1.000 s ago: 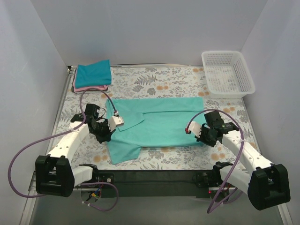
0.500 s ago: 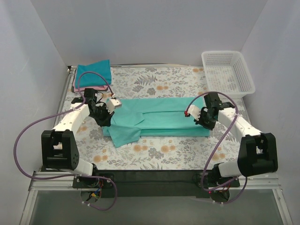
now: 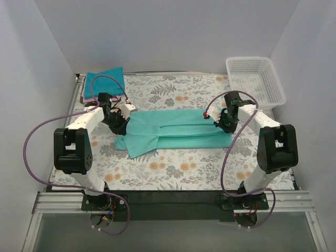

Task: Fold and stack the t-shirts
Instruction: Fold the tshirt

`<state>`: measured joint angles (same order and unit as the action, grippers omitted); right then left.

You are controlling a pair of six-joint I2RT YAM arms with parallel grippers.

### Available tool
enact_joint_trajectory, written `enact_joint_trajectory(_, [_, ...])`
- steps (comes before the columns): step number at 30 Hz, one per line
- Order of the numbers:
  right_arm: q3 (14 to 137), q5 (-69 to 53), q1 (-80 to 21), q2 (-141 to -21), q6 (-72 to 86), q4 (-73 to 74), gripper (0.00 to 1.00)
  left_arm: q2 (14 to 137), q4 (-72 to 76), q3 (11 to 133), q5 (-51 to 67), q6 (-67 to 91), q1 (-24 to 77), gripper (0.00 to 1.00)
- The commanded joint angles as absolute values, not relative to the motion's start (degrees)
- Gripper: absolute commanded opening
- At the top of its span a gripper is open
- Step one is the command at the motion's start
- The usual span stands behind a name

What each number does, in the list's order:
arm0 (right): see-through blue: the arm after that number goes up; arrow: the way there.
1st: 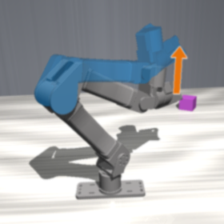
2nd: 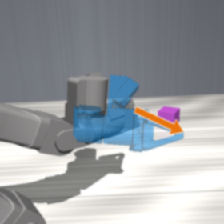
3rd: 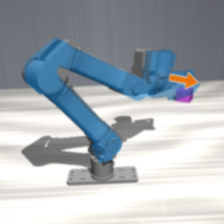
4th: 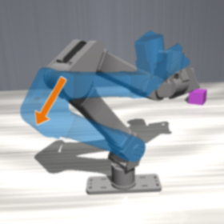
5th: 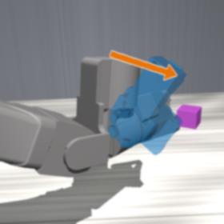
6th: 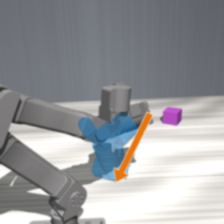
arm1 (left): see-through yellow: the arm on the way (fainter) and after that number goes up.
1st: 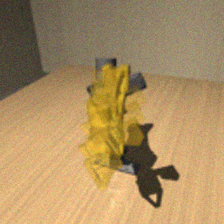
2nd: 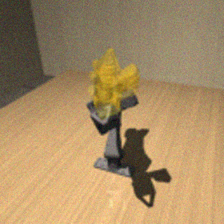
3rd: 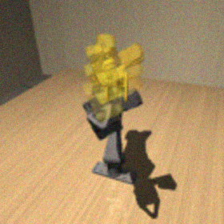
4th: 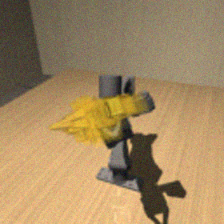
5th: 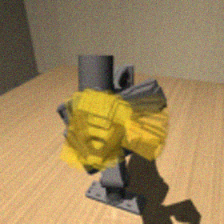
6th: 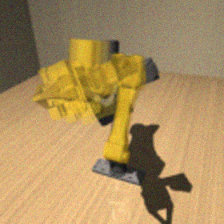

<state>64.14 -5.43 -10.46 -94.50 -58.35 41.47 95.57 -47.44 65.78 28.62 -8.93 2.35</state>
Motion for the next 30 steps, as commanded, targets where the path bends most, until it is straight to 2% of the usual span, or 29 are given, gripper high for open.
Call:
enact_joint_trajectory(1, [67.94,-5.8,-10.11,-96.67,-60.82,41.22,0.01,96.24,-45.97,67.59,28.65,-8.52,1.85,0.0])
enact_joint_trajectory(30, [69.52,-4.04,-9.49,-102.3,-60.29,39.29,0.01,104.06,-42.89,72.69,27.42,-6.5,1.41,0.0])
